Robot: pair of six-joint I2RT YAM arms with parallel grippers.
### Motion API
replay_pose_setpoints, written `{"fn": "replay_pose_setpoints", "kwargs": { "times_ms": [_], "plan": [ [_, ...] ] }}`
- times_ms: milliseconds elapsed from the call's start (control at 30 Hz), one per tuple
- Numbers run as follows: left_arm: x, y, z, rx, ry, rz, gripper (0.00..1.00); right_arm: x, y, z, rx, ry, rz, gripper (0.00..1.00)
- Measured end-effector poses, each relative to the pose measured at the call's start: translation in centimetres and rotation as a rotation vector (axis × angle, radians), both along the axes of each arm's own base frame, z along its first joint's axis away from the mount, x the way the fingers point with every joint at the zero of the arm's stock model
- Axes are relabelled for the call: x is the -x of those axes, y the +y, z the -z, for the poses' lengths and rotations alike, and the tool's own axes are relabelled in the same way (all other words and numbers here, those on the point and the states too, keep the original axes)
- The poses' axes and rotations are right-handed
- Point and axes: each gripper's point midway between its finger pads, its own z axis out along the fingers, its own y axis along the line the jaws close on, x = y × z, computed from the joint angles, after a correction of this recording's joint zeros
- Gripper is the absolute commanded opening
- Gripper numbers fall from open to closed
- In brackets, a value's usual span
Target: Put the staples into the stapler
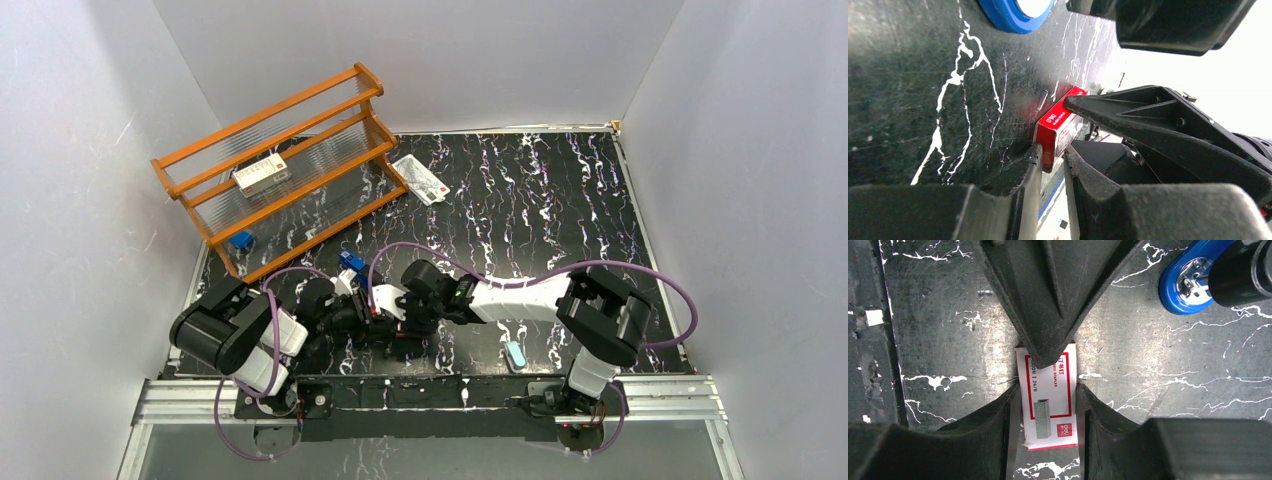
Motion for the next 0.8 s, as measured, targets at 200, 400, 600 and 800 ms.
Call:
{"fn": "replay_pose_setpoints", "kwargs": {
  "times_ms": [200, 400, 600, 800],
  "plan": [
    [0.1, 0.0, -0.2, 0.01, -0.001, 0.008, 0.19, 0.0, 0.6, -0.1, -0.002, 0.029, 0.025, 0.43],
    [0.1, 0.1, -0.1, 0.006, -0.001, 0.006, 0.13, -0.1, 0.7, -0.1, -0.005, 0.049, 0.046, 0.45],
    [0.1, 0.0, -0.1, 0.009, -0.001, 0.005, 0.14, -0.3, 0.8, -0.2, -0.007, 0.042, 0.06, 0.64],
    [0.4, -0.2, -0.7, 0.029, -0.011, 0.028, 0.23, -1.3, 0.6, -1.2, -0.03, 0.001, 0.1, 0.73]
  ]
}}
